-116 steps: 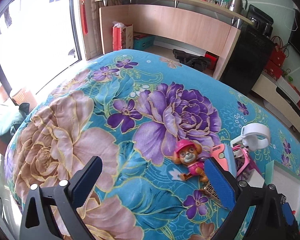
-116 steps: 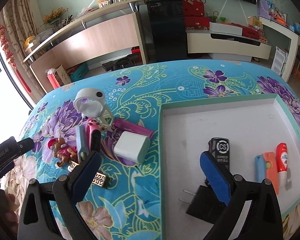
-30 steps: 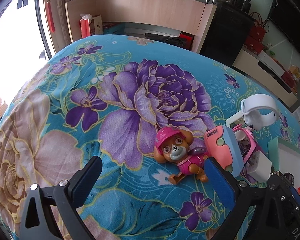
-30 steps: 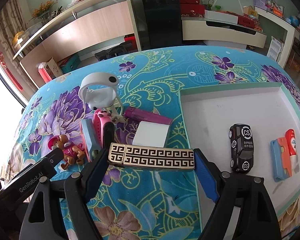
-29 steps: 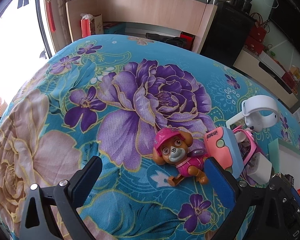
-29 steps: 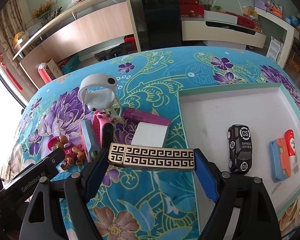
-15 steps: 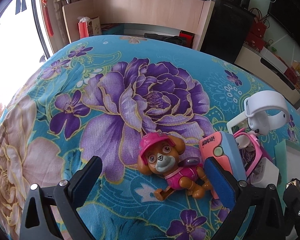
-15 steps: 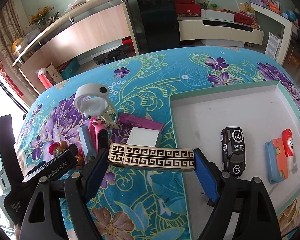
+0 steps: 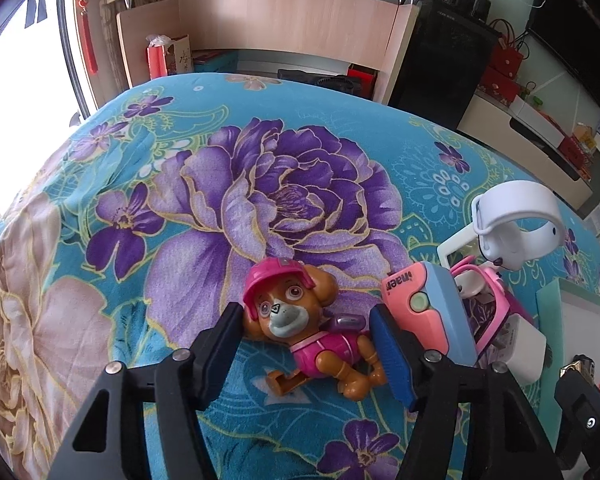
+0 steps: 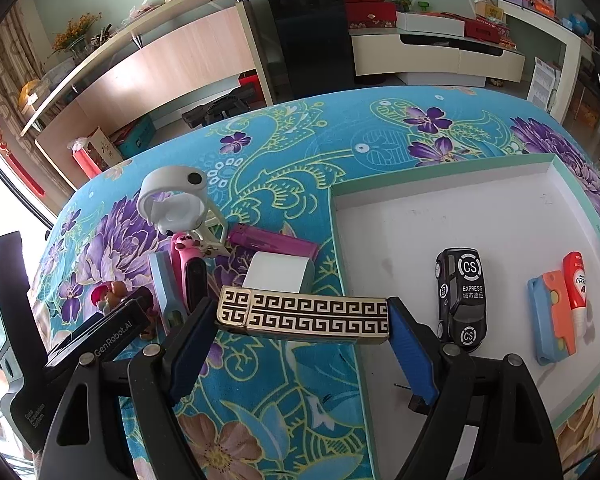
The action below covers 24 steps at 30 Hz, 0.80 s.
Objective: Organize rigid objects
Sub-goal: 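Carry the dog figure and gold bar over the white tray and lower them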
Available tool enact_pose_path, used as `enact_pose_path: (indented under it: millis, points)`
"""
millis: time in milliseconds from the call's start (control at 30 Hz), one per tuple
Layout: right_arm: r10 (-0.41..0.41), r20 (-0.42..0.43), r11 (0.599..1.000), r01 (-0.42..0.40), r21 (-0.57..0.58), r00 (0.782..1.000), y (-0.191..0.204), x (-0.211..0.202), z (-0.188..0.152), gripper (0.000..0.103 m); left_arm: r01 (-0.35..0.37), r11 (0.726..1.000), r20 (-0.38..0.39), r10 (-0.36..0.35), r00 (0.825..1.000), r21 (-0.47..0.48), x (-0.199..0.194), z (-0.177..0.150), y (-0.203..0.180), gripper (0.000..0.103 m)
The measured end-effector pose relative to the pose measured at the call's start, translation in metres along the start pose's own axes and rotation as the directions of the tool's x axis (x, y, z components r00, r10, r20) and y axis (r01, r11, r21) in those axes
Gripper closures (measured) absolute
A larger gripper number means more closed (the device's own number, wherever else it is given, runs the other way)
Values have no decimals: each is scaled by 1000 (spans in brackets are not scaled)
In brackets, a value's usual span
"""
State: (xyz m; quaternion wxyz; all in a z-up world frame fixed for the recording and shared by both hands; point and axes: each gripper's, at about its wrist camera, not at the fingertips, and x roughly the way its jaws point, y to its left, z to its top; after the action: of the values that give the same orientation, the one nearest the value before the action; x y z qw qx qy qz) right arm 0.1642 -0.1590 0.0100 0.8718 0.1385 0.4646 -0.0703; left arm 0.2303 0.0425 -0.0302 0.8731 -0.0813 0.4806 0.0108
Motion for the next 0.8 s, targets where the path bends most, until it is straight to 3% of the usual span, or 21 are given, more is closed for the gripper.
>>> enact_pose_path:
  millis: [367,633,800]
  points:
    - [4,-1,1000,-4,7,1000,-4,-3,0,19,-7,1000,18,7,1000,6,-10,-1,1,40]
    - [6,27,1000,-6,14,1000,-10,-15,5,19,22,1000,110,-24,994,14,-53,6,-4,40]
    - [-1,46,1000,0,31,999,-21,-24,9,19,70,996,167,-80,983,62,-82,8,-23,40]
